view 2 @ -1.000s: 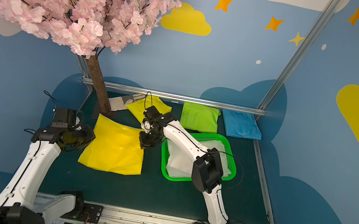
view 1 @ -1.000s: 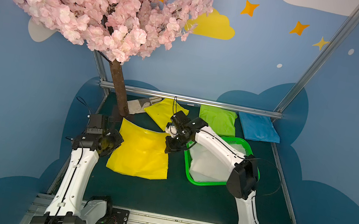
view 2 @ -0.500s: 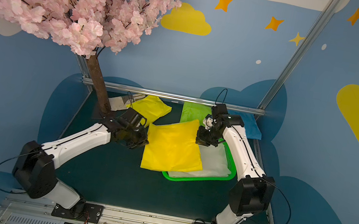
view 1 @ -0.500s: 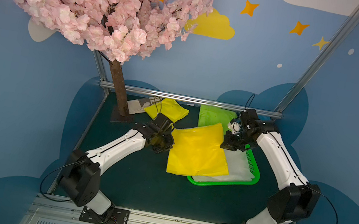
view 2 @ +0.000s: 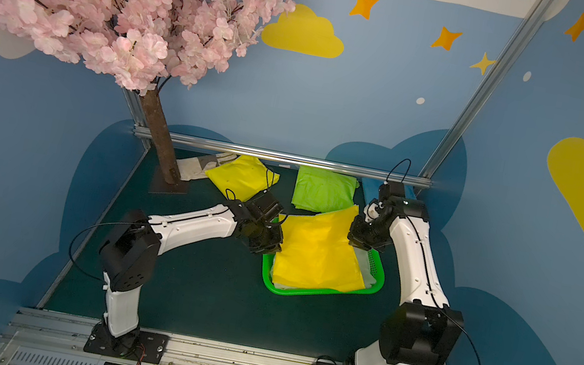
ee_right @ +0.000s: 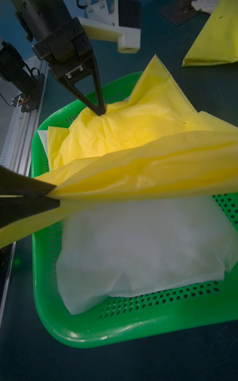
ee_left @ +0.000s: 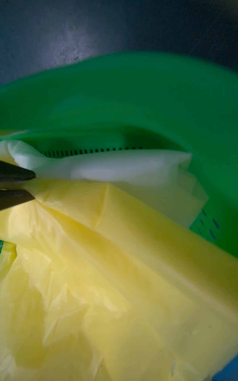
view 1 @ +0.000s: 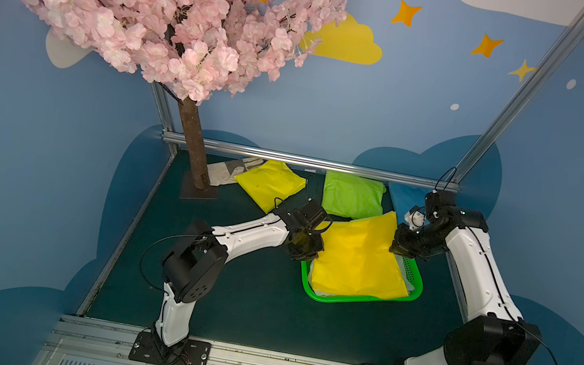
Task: Put the folded raincoat in the basket
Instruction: Move the basket to the center of the board.
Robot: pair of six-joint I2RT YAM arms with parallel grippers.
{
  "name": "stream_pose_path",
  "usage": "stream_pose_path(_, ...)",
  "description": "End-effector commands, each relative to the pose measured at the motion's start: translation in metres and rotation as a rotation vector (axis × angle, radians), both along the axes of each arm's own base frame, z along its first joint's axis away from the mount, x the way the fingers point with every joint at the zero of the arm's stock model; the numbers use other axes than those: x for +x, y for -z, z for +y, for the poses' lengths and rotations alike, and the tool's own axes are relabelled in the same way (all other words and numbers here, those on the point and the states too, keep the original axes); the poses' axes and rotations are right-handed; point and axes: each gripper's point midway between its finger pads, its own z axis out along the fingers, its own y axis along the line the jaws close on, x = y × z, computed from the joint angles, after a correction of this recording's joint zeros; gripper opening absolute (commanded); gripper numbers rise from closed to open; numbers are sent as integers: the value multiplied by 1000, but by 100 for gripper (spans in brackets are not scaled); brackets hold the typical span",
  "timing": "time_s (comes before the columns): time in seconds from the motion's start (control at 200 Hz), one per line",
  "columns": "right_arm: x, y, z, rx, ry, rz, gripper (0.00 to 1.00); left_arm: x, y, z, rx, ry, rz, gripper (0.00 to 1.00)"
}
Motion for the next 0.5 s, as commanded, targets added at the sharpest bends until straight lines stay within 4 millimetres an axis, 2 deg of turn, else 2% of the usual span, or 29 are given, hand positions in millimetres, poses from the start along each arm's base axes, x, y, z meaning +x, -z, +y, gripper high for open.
stream_pose_path(0.0,-5,11,6,-7,-26,37,0,-9,4,29,42,-2,34,2)
stream_pose_path(0.21,-10,29,42,32,-96,82,0,-20,17,81,70,-25,83,2)
stream_pose_path(0.305,-17,31,76,78,-149,83,0,-24,11,107,51,-36,90,2)
stream_pose_path(0.441,-32,33,136,146,-247,99,0,-32,-2,151,72,-38,88,2)
stream_pose_path(0.496,-33,34,150,139,-258,94,0,-36,-8,167,78,-38,83,2)
